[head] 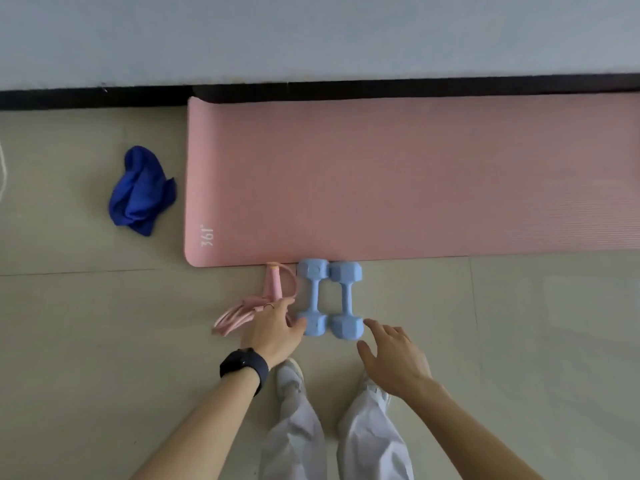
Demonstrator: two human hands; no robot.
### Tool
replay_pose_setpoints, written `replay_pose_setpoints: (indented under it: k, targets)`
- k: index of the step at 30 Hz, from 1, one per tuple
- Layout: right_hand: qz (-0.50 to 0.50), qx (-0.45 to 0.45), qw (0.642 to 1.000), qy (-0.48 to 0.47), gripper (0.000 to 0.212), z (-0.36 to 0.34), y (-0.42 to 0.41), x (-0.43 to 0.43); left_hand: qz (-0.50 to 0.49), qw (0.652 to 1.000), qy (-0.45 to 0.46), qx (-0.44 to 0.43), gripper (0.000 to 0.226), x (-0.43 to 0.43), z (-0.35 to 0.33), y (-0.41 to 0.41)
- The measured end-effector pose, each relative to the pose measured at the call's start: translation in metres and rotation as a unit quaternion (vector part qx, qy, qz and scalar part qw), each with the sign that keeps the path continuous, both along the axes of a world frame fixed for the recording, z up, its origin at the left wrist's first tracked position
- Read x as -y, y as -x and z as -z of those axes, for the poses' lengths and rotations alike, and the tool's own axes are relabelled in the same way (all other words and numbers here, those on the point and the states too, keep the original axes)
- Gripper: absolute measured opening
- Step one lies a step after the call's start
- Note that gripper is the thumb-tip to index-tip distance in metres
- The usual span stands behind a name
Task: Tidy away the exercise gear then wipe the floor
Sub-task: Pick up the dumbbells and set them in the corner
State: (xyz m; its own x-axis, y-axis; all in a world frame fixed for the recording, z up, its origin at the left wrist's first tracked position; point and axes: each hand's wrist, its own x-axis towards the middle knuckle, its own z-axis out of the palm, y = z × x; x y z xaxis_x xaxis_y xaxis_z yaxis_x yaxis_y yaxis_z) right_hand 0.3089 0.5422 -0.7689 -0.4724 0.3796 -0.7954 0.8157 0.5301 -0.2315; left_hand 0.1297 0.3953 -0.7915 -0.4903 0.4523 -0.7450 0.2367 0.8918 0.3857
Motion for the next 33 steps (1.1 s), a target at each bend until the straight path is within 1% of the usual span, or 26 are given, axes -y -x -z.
replay_pose_setpoints:
  k: [2,5,7,10,13,15,17,21,23,25,28,33]
  targets:
    - [0.03,0.008,0.999,0.018,0.053,0.059,0.005,0.0,-0.033,0.999,0.006,0.02,0.06,-0.003,0.061,-0.004]
    - [0.108,0.006,0.993,0.047,0.053,0.154,0.01,0.004,-0.079,0.996,-0.002,0.041,0.059,-0.008,0.152,-0.015]
    - [0.161,-0.001,0.985,0.063,0.06,0.212,0.014,0.009,-0.09,0.994,0.001,0.056,0.065,-0.01,0.203,-0.024]
    - [0.231,-0.014,0.971,0.065,0.066,0.28,0.02,0.014,-0.112,0.991,0.007,0.068,0.075,-0.012,0.267,-0.031]
    - [0.285,-0.04,0.957,0.04,0.064,0.325,0.023,0.014,-0.148,0.986,0.0,0.078,0.075,-0.016,0.31,-0.033]
    - [0.288,-0.052,0.955,0.041,0.065,0.343,0.022,0.014,-0.154,0.985,-0.019,0.078,0.071,-0.019,0.328,-0.037]
    - [0.269,-0.051,0.961,0.051,0.069,0.353,0.021,0.013,-0.151,0.986,-0.026,0.069,0.07,-0.022,0.337,-0.04]
    - [0.252,-0.023,0.965,0.061,0.067,0.346,0.023,0.012,-0.107,0.993,0.008,0.051,0.07,-0.027,0.33,-0.043]
    - [0.221,0.011,0.974,0.049,0.064,0.327,0.018,0.011,-0.069,0.997,0.036,0.023,0.067,-0.021,0.313,-0.045]
    - [0.198,0.036,0.978,0.049,0.064,0.293,0.007,0.013,-0.035,0.997,0.057,0.034,0.066,-0.012,0.284,-0.049]
    - [0.204,0.033,0.977,0.053,0.064,0.223,-0.017,0.021,-0.014,0.997,0.07,0.038,0.065,0.003,0.221,-0.063]
    - [0.221,0.005,0.974,0.055,0.058,0.063,-0.051,0.024,-0.016,0.999,0.042,0.031,0.07,0.006,0.06,-0.084]
